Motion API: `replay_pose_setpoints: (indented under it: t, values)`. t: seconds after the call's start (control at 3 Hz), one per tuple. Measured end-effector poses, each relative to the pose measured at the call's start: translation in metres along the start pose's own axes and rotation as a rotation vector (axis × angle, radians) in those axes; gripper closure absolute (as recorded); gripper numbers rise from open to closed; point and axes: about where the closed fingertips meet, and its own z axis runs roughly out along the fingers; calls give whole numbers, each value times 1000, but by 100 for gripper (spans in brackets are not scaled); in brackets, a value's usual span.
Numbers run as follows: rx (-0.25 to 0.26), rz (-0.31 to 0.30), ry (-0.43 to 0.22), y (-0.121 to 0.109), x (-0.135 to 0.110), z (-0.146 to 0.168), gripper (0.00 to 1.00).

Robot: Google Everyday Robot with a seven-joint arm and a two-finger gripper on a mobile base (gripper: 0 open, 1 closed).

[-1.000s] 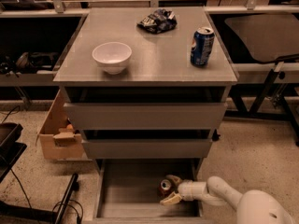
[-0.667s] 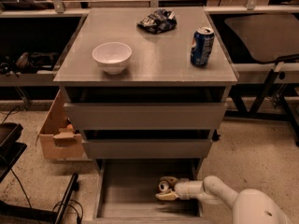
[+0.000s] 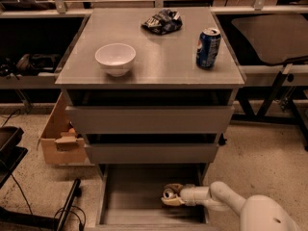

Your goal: Pick coke can from bottom drawer and place on counter

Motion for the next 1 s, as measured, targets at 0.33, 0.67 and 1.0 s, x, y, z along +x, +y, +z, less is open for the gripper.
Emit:
replay_pose_setpoints:
  t: [0.33,0.67,1.0]
  values:
    - [-7,-7,2,7,-10,-4,100]
    - [9,-73,-3,17,-44,-38,100]
    - [27,-129,-14,52,-99,-120,100]
